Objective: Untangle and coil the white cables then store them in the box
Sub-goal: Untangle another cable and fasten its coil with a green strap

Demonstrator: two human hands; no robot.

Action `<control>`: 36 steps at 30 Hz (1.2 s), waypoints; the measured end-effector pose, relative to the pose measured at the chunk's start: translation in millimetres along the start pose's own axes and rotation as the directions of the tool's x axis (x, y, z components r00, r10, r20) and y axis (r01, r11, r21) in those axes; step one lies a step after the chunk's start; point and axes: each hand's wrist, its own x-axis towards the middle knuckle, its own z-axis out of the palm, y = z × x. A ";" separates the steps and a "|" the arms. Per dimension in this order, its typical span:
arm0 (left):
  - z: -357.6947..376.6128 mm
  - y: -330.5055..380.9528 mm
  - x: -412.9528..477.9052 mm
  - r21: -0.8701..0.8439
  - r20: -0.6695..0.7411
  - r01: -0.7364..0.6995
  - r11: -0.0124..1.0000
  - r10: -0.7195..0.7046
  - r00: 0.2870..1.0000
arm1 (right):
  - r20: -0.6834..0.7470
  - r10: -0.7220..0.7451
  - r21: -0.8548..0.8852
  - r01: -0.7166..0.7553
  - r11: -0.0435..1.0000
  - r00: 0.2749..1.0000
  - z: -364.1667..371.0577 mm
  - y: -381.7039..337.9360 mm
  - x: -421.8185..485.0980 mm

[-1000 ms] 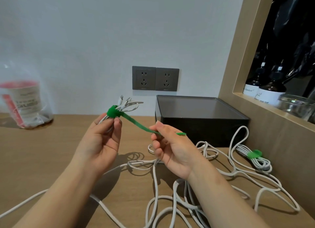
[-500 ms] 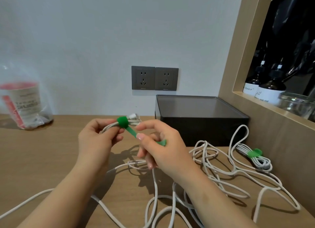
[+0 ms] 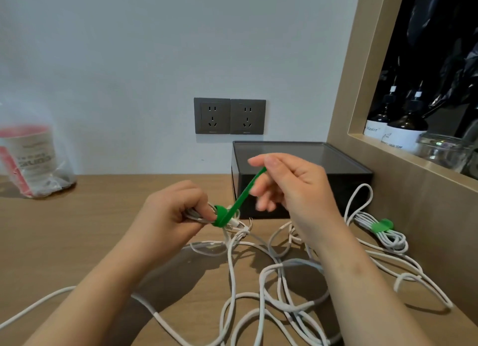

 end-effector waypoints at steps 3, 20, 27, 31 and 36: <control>-5.3 8.1 -0.2 -0.126 0.145 -0.011 0.992 0.029 0.989 | -0.204 -0.094 -0.176 0.058 0.983 0.974 -8.8 1.3 5.1; 1.9 11.0 7.0 -0.699 -0.050 0.378 0.607 -0.569 0.821 | 0.239 0.134 -0.459 -0.010 0.888 0.962 10.6 17.0 -1.0; -2.8 15.1 4.3 -0.566 0.098 0.421 0.709 -0.449 0.888 | 0.130 0.052 -0.341 -0.005 0.940 0.990 6.4 4.0 -1.0; -9.4 19.6 3.0 -0.584 0.316 0.445 0.679 -0.315 0.895 | 0.163 0.078 -0.312 -0.024 0.950 0.984 6.3 0.3 -2.3; -9.5 17.8 0.0 -0.857 0.391 0.438 0.271 -0.212 0.896 | 0.028 -0.026 -0.262 0.033 0.965 0.999 7.3 9.0 1.9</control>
